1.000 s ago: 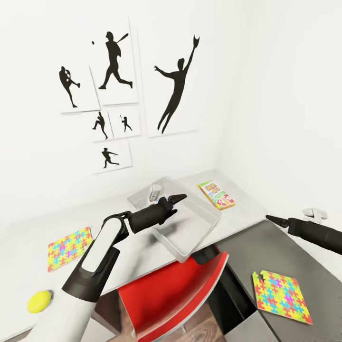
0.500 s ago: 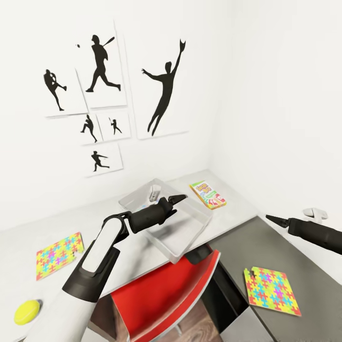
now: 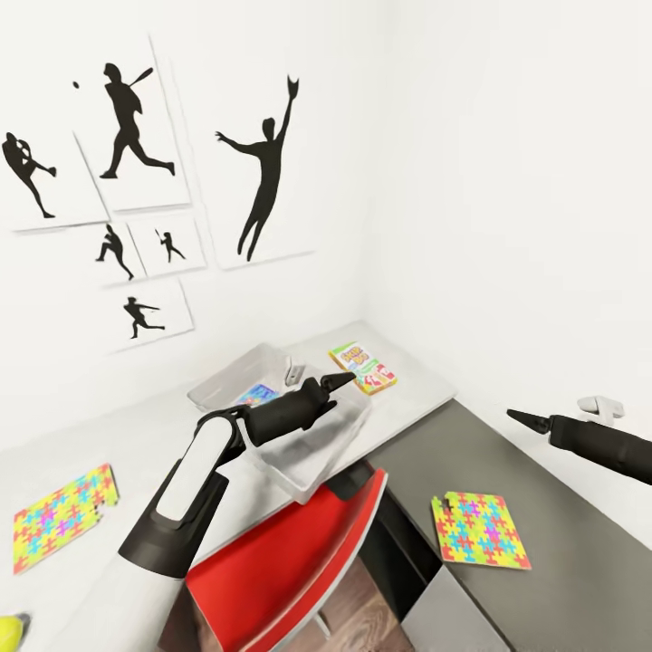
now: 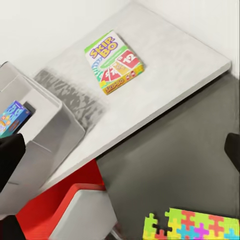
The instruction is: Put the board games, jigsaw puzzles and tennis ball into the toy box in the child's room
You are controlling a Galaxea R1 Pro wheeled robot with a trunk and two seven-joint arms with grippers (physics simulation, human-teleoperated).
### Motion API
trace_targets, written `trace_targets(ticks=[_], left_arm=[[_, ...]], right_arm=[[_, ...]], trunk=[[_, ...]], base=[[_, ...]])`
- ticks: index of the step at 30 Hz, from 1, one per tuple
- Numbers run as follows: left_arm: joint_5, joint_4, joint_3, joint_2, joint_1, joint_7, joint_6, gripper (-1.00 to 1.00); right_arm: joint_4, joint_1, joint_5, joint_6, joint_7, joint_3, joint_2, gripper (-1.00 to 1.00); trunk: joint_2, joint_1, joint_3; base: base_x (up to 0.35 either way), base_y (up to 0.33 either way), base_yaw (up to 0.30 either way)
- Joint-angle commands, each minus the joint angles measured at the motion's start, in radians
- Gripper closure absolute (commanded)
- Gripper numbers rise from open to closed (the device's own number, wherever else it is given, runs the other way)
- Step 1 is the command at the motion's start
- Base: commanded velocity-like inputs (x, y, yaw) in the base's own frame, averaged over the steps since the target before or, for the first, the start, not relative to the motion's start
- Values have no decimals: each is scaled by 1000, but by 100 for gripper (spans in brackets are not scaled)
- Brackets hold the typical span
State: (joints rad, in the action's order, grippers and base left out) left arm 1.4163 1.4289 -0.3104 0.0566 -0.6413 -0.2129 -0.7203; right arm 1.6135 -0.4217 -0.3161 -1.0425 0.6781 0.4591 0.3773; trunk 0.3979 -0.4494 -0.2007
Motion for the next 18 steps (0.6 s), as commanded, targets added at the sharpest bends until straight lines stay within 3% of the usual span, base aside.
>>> trace_targets(ticks=[1,18], left_arm=[[11,1,1,0,-1,-10,-2,-100],[10,1,1,-1,0,-10,-2,-100]], right_arm=[[0,-1,5,-5,8,1,0,-100],[0,-4,8,-5,8,1,0,-100]], trunk=[[2,-1,-2],[2,-1,-2]], base=[[0,0,-287],[0,0,-291]])
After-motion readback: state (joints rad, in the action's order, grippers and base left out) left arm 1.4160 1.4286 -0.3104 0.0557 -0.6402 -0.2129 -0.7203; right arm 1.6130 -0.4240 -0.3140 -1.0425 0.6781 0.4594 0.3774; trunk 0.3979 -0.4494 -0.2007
